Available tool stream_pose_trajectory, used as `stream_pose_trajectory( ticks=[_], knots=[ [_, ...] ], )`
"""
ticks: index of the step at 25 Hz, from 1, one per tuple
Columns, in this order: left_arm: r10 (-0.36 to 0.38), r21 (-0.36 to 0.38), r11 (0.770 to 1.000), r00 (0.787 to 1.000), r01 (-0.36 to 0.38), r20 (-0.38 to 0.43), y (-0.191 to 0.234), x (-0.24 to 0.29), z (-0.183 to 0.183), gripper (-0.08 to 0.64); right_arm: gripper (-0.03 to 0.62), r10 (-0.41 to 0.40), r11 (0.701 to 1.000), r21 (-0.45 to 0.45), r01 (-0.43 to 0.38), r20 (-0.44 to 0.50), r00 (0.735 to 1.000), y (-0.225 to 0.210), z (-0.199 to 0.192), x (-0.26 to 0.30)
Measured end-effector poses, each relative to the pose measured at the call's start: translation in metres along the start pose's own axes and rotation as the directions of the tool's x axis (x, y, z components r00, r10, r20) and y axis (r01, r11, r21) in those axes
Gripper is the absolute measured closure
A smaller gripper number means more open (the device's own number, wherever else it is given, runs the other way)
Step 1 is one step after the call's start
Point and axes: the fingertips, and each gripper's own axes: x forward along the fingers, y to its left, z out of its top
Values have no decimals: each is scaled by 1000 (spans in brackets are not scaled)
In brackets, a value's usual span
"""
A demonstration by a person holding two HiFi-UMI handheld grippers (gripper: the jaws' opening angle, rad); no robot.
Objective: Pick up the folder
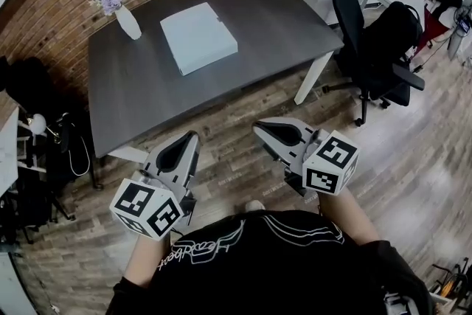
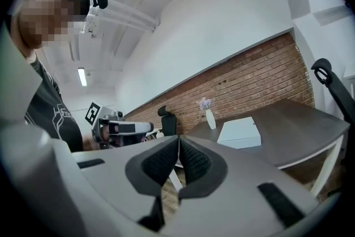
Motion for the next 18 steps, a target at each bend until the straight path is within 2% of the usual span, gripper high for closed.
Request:
stream_pose_trajectory(
  ticks=[5, 9, 15, 18],
  knots=[
    [1, 15, 1000, 1000, -1, 2, -24, 37, 3, 551, 594, 25, 1000, -5, -25, 4, 1000, -33, 9, -23],
    [13, 20, 1000, 1000, -12, -18, -22, 54, 1, 551, 594, 42, 999, 24, -43, 8, 999, -53, 7, -21],
    [30, -41, 999, 999, -32, -45, 33, 90, -8, 551, 594, 31, 997, 65, -30, -21, 999, -96, -4, 9],
    [-7, -96, 995, 999, 4, -34, 64, 116, -7, 550, 594, 19, 997, 78, -16, -41, 999, -125, -3, 33]
  ],
)
